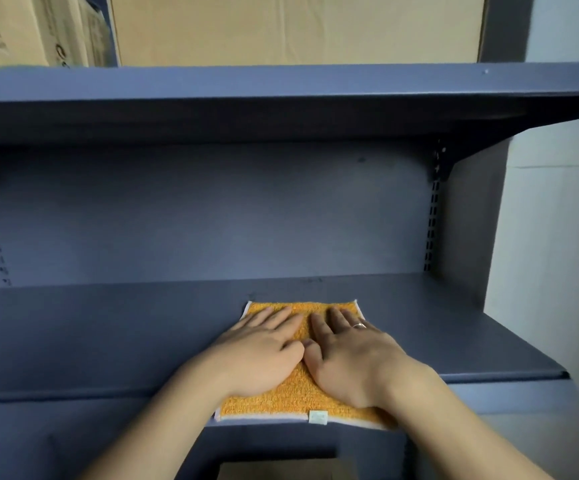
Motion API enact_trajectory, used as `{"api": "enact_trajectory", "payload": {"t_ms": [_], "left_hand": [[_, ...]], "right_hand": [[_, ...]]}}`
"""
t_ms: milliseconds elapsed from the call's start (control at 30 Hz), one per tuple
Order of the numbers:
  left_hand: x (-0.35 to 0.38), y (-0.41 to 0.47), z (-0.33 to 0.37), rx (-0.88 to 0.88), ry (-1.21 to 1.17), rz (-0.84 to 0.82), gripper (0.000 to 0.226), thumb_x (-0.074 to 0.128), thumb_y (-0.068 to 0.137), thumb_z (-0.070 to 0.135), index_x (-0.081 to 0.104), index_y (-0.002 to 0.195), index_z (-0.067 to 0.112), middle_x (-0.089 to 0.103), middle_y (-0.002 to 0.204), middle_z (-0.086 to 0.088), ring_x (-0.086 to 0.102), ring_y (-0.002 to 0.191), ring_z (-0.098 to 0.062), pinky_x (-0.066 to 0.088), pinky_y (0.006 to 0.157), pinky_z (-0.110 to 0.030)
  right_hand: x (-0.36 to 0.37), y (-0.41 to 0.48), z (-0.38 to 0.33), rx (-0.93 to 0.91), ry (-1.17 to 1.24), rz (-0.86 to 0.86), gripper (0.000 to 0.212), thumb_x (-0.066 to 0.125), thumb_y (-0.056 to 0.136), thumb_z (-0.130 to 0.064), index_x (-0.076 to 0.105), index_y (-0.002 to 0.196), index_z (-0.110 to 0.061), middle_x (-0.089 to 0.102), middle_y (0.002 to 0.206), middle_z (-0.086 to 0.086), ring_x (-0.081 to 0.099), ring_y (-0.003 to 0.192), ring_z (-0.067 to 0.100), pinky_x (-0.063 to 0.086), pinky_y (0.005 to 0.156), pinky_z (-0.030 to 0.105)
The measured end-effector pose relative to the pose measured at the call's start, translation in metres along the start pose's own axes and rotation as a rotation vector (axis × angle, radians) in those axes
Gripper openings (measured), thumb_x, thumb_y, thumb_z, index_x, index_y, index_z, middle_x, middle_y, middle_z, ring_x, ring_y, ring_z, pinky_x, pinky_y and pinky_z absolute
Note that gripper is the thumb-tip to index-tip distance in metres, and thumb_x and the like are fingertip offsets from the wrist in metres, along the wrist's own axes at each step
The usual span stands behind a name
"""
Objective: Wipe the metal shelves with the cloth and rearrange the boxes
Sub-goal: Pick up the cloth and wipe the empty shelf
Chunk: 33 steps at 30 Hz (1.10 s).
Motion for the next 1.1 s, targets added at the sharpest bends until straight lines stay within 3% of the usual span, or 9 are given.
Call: {"api": "enact_trajectory", "payload": {"t_ms": [200, 500, 1100], "left_hand": [[-0.001, 0.004, -0.002, 0.0, 0.009, -0.01, 0.056, 0.012, 0.106, 0.047, -0.007, 0.158, 0.043, -0.017, 0.164, 0.022, -0.02, 0.15, -0.003, -0.007, 0.125, -0.034], [-0.002, 0.009, -0.006, 0.01, 0.007, -0.038, 0.058, 0.01, 0.105, 0.051, -0.008, 0.159, 0.04, -0.017, 0.165, 0.021, -0.019, 0.151, -0.006, -0.006, 0.126, -0.037], [-0.014, 0.09, -0.041, -0.039, 0.038, -0.065, 0.058, 0.011, 0.106, 0.045, -0.003, 0.161, 0.031, -0.01, 0.169, 0.009, -0.011, 0.155, -0.018, -0.003, 0.126, -0.042]], "right_hand": [[-0.002, 0.004, 0.001, -0.014, -0.023, -0.026, 0.069, 0.009, 0.105, -0.055, -0.007, 0.162, -0.019, -0.012, 0.169, 0.01, -0.011, 0.157, 0.026, -0.003, 0.127, 0.04], [-0.007, 0.007, 0.009, -0.053, -0.006, -0.076, 0.071, 0.009, 0.102, -0.065, -0.011, 0.161, -0.03, -0.017, 0.168, 0.001, -0.016, 0.155, 0.019, -0.005, 0.124, 0.035], [-0.015, 0.095, 0.017, 0.05, 0.008, -0.102, 0.068, 0.012, 0.105, -0.058, -0.006, 0.163, -0.027, -0.01, 0.17, 0.004, -0.01, 0.157, 0.023, -0.001, 0.127, 0.046]]}}
Point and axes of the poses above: each hand's wrist, its own y-axis towards the middle knuckle, its own x-axis out of the palm, z = x × y, the point moved 3 cm from there along y, towards the middle knuckle
